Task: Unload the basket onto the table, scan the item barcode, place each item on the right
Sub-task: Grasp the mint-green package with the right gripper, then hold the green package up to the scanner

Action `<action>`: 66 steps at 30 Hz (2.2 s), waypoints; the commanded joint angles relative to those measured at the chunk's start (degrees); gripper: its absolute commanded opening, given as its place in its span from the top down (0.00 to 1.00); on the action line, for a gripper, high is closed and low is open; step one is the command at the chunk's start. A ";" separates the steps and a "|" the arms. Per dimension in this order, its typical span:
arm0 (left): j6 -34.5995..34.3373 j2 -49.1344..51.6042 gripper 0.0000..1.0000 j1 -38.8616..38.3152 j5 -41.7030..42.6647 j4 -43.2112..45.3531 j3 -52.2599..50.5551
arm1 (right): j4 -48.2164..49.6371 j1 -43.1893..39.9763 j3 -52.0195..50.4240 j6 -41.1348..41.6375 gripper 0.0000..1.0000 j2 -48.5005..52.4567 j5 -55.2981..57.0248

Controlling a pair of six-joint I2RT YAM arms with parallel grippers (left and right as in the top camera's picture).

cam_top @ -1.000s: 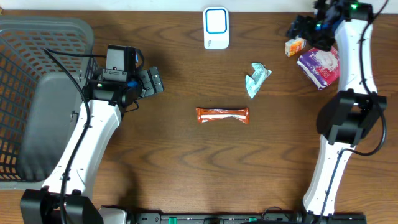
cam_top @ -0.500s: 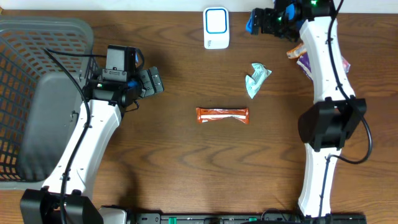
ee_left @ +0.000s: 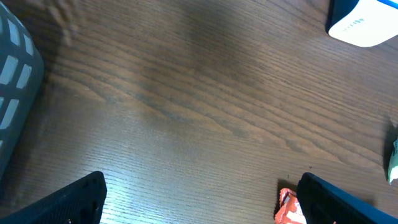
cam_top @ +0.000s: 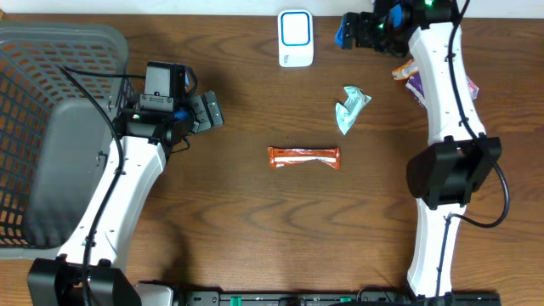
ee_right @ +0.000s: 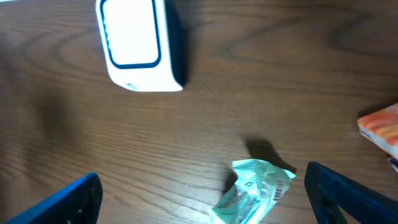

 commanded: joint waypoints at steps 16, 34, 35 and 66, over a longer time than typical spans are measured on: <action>-0.72 -1.07 0.02 0.09 -0.55 0.00 1.62 | -5.88 11.76 -10.12 7.37 0.01 1.09 26.47; -0.72 -1.07 0.02 0.09 -0.55 0.00 1.62 | 11.61 14.25 -33.48 12.92 0.01 1.27 41.86; -0.72 -1.07 0.02 0.09 -0.52 0.00 1.62 | 11.61 14.19 -34.21 12.92 0.01 1.27 42.07; -0.72 -1.07 0.02 0.09 -0.52 0.00 1.62 | 21.99 -10.23 -50.82 2.67 0.11 -7.85 -16.57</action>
